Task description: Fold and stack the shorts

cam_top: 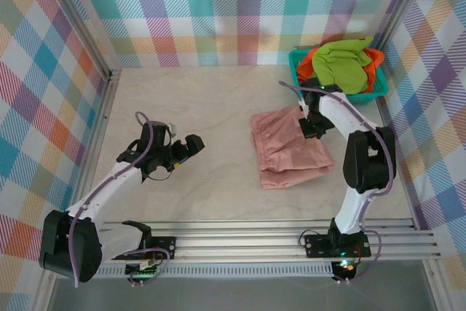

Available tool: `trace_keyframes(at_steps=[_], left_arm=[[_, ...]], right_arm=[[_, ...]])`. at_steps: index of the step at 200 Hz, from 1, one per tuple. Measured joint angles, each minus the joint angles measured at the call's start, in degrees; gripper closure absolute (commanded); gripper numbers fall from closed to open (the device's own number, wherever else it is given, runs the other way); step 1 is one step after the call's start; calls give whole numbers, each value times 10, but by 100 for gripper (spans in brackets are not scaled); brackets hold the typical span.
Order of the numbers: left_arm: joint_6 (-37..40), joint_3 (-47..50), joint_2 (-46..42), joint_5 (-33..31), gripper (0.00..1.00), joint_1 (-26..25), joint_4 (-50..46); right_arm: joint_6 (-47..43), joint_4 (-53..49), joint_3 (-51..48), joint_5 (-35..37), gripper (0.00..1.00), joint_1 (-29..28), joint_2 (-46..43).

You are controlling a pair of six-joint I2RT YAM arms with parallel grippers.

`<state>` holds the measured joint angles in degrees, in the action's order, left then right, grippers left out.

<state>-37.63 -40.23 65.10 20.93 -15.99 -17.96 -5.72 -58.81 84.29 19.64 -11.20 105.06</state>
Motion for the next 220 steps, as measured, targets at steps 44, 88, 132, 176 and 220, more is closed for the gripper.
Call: trace_keyframes(at_steps=[44,88,132,176,220], left_arm=[[3,-1,0,10,0,1,3],[10,-1,4,22,0,3,14],[11,-1,18,28,0,4,31],[11,-1,22,32,0,4,32],[12,-1,9,32,0,4,30]], right_arm=[[-67,22,-26,89,100,52,-27],[-119,70,-71,149,100,111,-33],[-149,119,-78,207,83,170,-33],[-133,119,-61,256,43,200,-33],[-30,71,51,150,2,158,-88]])
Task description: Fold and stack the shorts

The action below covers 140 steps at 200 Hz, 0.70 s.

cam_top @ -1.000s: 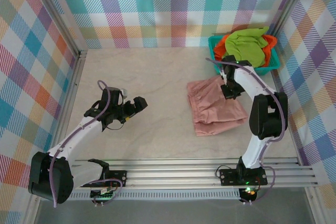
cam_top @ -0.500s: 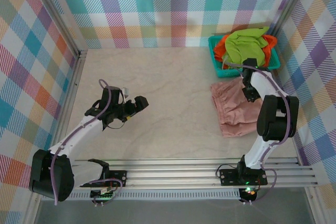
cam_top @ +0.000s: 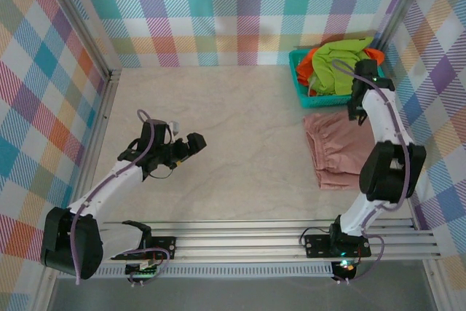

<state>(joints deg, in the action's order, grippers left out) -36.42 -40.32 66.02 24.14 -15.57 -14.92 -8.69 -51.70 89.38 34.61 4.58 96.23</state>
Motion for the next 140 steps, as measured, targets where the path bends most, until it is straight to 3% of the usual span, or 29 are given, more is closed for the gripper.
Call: trace_keyframes(at_steps=[25,49,109,140], left_arm=[[-2,0,-12,0,0,0,0],[-6,0,-20,-2,0,0,-6],[-19,0,-53,-22,0,0,-44],[-26,0,-59,-31,0,-1,-57]], right_arm=[[51,30,3,-99,0,-78,-73],[100,54,52,-157,0,-117,-48],[123,5,392,-119,9,-111,301],[110,-48,514,-104,20,-97,431]])
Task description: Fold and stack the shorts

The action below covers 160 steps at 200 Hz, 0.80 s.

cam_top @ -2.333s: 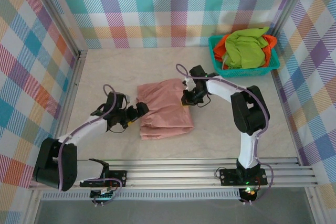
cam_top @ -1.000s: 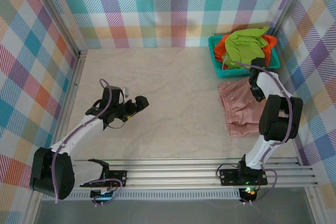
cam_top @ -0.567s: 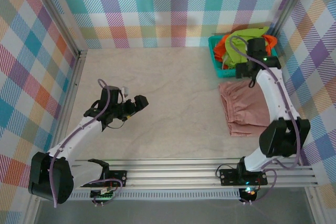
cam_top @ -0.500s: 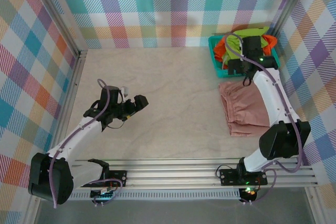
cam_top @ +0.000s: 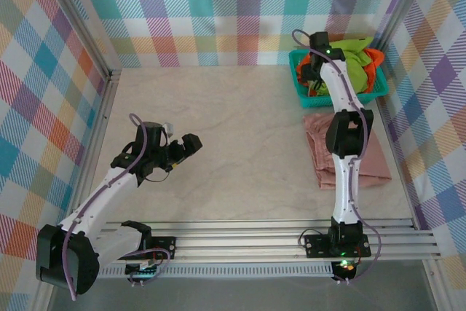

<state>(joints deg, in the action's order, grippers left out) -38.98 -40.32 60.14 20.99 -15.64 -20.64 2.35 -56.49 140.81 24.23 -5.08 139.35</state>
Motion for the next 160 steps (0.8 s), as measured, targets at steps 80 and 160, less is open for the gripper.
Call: trace_keyframes(at_steps=[80,160], left_arm=[[-2,0,-3,-12,0,0,-19],[-2,0,3,-16,0,0,-19]], right_arm=[[1,-28,26,-21,34,29,38],[18,-13,28,-73,61,38,7]])
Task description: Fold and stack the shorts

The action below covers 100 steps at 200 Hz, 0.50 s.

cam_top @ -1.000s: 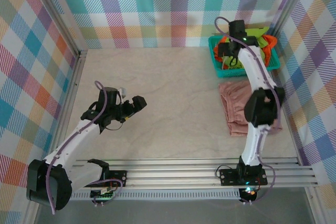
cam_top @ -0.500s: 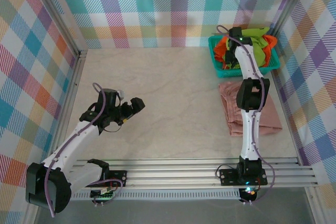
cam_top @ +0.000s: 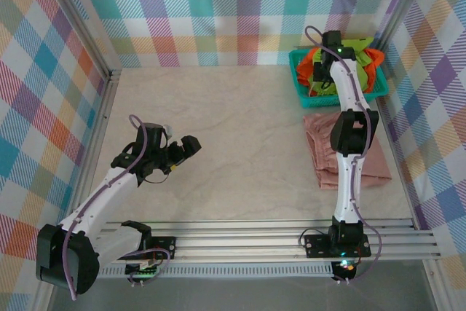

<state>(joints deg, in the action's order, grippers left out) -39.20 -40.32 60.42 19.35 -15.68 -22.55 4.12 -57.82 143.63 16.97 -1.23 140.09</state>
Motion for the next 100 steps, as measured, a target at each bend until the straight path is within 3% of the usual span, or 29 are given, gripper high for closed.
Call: trace_keyframes(at_steps=[76,100], left_arm=[[0,0,7,0,0,0,1],[0,0,8,0,0,0,1]], right_arm=[[2,-2,0,-10,62,12,0],[3,-3,0,-13,73,12,2]])
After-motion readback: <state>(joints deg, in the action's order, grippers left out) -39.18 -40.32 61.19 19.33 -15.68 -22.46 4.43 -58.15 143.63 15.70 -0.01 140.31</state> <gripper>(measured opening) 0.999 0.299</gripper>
